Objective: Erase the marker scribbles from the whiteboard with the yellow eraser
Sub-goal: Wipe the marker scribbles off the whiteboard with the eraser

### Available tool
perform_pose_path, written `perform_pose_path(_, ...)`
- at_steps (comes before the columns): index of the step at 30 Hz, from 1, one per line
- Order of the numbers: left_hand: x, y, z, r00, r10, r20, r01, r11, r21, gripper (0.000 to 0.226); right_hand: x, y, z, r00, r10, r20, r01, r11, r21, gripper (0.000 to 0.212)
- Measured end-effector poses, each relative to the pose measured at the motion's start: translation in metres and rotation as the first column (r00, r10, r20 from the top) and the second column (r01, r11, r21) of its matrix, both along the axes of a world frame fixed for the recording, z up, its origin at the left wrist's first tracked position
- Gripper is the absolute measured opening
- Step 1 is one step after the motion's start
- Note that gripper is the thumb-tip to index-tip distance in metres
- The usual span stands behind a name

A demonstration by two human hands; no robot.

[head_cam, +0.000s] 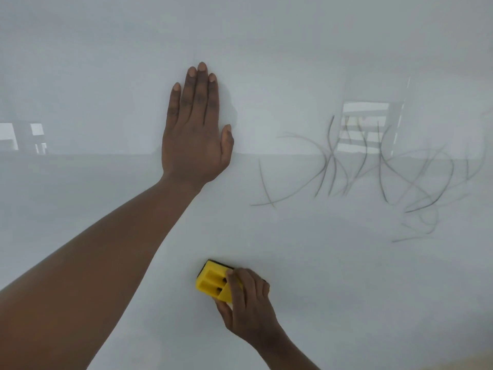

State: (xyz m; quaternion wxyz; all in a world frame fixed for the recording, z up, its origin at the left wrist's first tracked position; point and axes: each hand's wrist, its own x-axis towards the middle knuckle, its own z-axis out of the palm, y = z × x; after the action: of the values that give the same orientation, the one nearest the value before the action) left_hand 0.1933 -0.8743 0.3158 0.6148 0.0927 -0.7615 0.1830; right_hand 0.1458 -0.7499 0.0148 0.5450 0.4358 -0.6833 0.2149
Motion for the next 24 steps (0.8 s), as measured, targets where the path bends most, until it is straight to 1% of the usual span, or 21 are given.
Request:
perform_pose_path(3,0.001,0.001,0.000,1.000,-0.013,0.004,0.013,1.000,-0.001,0.072,-0.009,0.015,0.001,0.996,-0.027,-0.089,0.035,0.995,0.090,0.055)
perform_pose_path(5,0.000,0.001,0.000,1.000,-0.019,0.000,0.019,1.000,-0.002,0.072,-0.015,0.023,0.014,0.992,-0.052,-0.114,0.061,0.995,0.081,0.057)
perform_pose_path(8,0.000,0.000,-0.001,1.000,-0.024,0.000,0.024,1.000,-0.006,0.071,-0.024,0.028,0.058,0.993,-0.086,-0.083,0.081,0.994,-0.067,0.058)
perform_pose_path(11,-0.001,-0.001,0.001,0.999,-0.034,0.004,0.034,0.999,-0.009,0.070,-0.039,0.037,0.124,0.989,-0.144,-0.044,0.127,0.955,-0.267,0.059)
perform_pose_path(13,-0.001,-0.001,0.001,0.999,-0.042,0.004,0.042,0.999,-0.007,0.069,-0.051,0.054,0.166,0.978,-0.209,0.027,0.202,0.893,-0.403,0.059)
perform_pose_path(16,0.000,-0.002,-0.001,0.999,-0.040,0.011,0.040,0.999,0.008,0.070,-0.071,0.086,0.200,0.944,-0.252,0.214,0.329,0.789,-0.519,0.060)
perform_pose_path(18,0.002,0.000,-0.001,0.999,-0.038,0.007,0.038,0.999,0.021,0.070,-0.084,0.111,0.209,0.921,-0.235,0.310,0.378,0.730,-0.570,0.060)
perform_pose_path(21,0.002,0.004,0.003,1.000,-0.009,-0.007,0.009,1.000,0.011,0.070,-0.102,0.144,0.211,0.897,-0.174,0.406,0.413,0.655,-0.633,0.059)
perform_pose_path(24,0.003,0.004,0.012,0.999,-0.002,-0.034,0.003,1.000,0.026,0.069,-0.115,0.167,0.209,0.869,-0.080,0.487,0.441,0.569,-0.694,0.065)
